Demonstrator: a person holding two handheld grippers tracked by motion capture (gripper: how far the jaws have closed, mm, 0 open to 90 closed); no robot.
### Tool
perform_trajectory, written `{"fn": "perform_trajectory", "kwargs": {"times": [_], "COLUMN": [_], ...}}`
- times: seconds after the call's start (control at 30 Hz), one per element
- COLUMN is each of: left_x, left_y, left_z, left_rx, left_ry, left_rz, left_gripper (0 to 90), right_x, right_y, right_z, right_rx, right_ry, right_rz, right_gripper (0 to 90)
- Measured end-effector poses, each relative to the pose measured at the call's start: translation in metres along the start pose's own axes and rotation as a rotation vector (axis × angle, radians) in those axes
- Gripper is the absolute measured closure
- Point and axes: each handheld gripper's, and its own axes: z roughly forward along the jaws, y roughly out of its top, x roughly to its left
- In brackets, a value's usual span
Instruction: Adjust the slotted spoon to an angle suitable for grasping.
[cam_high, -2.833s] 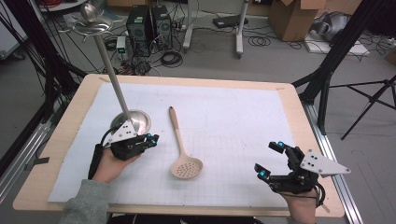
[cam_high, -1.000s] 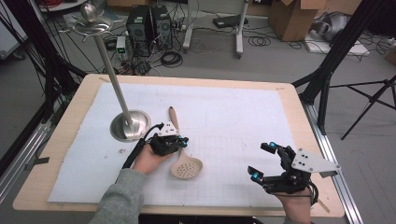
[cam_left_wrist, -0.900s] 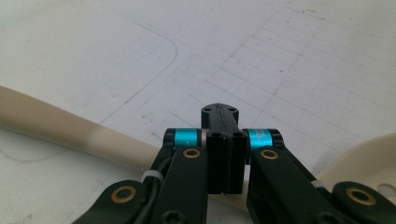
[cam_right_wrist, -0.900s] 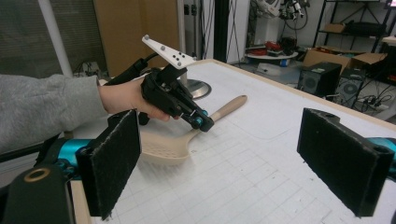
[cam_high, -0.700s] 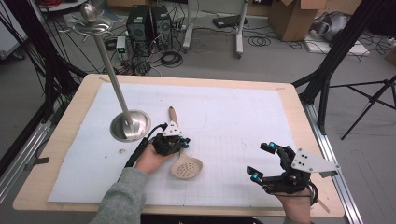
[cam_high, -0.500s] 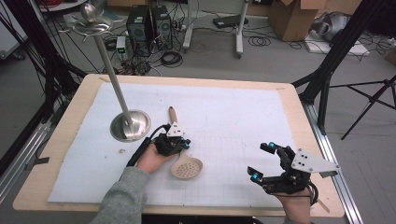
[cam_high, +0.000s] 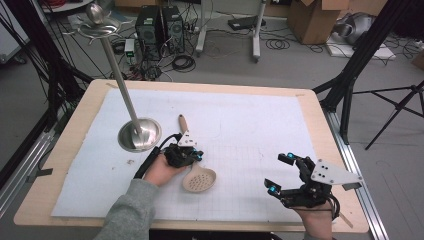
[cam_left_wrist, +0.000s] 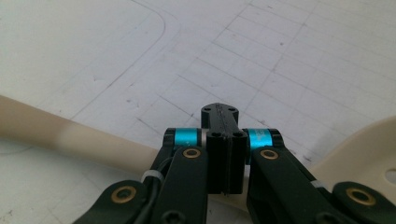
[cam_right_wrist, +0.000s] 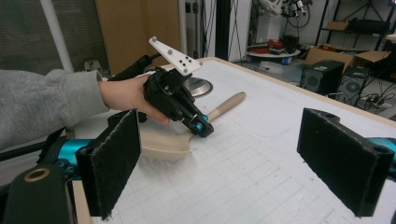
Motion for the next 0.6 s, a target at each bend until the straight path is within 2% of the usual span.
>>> {"fn": "perform_trajectory", "kwargs": {"times": [0.3,0.47,0.6], "left_x": [-0.004,-0.002,-0.005], "left_y": [-0.006,-0.012,-0.014], "left_z": [-0.01,-0.017,-0.021], "left_rx": [0.014,0.011,0.028], "left_ry": [-0.018,-0.041,-0.057], "left_rz": [0.026,0.005,0.027], "left_gripper": [89.7,89.7,89.7], "right_x": [0.001,0.001,0.001], "right_y": [0.0,0.0,0.0], "right_z": [0.002,0.003,0.004], "right_rx": [0.01,0.014,0.017], "right_ry": [0.004,0.003,0.004], "right_rz": [-0.002,0.001,-0.005], "right_gripper": [12.8,12.8,12.8]}}
